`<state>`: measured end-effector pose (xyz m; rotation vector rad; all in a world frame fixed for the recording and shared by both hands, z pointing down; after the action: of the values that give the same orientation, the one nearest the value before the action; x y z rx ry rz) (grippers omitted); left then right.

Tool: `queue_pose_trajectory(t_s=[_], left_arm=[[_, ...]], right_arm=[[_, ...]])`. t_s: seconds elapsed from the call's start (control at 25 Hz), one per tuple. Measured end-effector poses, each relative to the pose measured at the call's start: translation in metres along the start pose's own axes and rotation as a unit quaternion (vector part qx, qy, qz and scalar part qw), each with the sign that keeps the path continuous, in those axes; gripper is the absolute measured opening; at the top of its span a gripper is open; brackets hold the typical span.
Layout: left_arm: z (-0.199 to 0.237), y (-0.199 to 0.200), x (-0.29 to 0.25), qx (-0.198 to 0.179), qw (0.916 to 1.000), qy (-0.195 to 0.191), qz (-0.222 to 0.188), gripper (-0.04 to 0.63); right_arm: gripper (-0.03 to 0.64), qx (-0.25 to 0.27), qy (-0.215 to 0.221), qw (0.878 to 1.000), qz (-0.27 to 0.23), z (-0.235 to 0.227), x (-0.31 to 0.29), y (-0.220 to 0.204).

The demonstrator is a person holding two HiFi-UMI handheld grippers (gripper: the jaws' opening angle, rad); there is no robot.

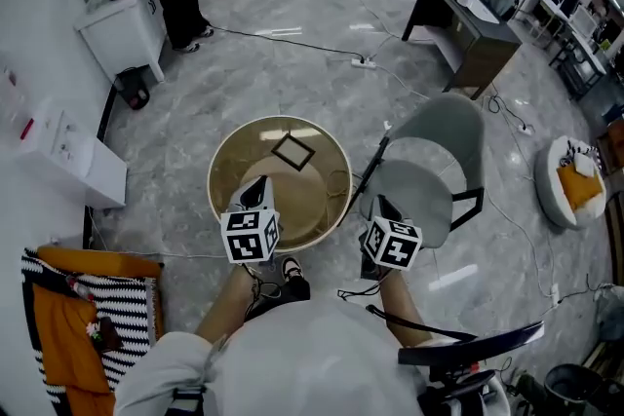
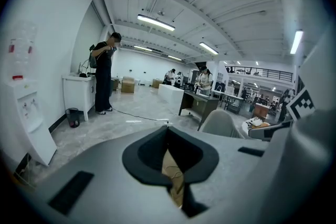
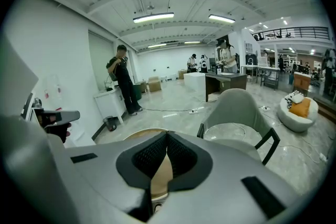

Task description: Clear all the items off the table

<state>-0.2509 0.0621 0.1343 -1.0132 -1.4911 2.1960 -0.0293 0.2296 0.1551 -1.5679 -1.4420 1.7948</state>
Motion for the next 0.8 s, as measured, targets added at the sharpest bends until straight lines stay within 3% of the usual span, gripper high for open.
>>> queue_pose_trajectory(t_s=[0.36,0.56,0.8], left_arm=[[0.032,0.038,-0.085,0.024,0.9996,0.009,-0.01,0.008],[0.064,0.027,-0.116,0.058,0.9975,0.041,0.007,0.008],[0.078,0.018,-0.125,0.077,0.9935,0.081,0.022,0.008]], right_arm=[[0.025,0.034,0.005,0.999,0.007,0.001,-0.082,0.058],[0.024,0.037,0.029,0.999,0.012,0.016,-0.121,0.069],[0.023,0.057,0.045,0.995,0.07,0.01,-0.164,0.065]])
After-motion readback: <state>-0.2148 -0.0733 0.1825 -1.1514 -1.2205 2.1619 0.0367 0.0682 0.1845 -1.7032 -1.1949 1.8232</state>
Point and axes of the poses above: the fingertips, and each gripper's own axes: x backward along the fingers, z to its left, y out of its top, the point moved 5 cm from there along x, backward along the fingers, and after that the axes turned 3 degrees about x, right-handed, at the moved point
